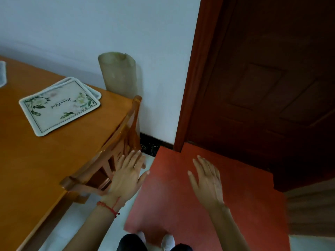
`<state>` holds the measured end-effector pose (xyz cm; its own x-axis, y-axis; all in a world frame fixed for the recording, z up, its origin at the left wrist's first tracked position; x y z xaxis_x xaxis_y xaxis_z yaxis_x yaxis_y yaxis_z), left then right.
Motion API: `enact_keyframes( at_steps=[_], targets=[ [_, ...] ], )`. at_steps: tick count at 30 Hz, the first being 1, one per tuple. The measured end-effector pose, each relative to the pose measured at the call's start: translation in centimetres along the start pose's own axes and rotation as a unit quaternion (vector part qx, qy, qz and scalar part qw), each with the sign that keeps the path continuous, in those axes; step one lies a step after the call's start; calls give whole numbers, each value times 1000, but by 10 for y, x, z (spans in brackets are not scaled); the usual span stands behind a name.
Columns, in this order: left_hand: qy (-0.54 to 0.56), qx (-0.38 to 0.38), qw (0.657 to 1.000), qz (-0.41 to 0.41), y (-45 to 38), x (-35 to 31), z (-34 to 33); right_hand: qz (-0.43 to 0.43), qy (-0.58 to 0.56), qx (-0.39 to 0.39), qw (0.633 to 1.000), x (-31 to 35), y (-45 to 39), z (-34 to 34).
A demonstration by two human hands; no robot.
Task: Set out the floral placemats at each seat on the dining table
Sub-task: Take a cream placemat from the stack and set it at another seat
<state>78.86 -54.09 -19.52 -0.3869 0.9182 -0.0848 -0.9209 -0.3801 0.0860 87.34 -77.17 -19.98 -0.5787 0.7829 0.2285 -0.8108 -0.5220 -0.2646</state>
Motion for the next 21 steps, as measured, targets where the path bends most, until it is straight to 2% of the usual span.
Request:
enact_keyframes(
  at_steps=[10, 16, 21],
  targets=[
    [6, -40, 998, 48, -43, 41, 29, 64, -27, 12, 997, 40, -85, -16],
    [8, -69, 993, 97, -79, 88, 50, 113, -35, -1, 993, 80, -153, -29],
    [1, -63, 988, 143, -100, 135, 56, 144, -42, 17, 989, 120, -204, -46]
  ],
)
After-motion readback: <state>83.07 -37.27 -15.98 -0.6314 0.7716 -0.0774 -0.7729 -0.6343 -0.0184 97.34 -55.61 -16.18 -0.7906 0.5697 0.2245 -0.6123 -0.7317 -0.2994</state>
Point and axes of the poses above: each hand's wrist, its own y-axis away from the middle knuckle, its own z-axis out of the back of the hand, x = y × z, the point moved 3 cm from there along -y, towards the middle knuckle, and after that the axes turned 7 degrees about z, right-handed, at the moved point
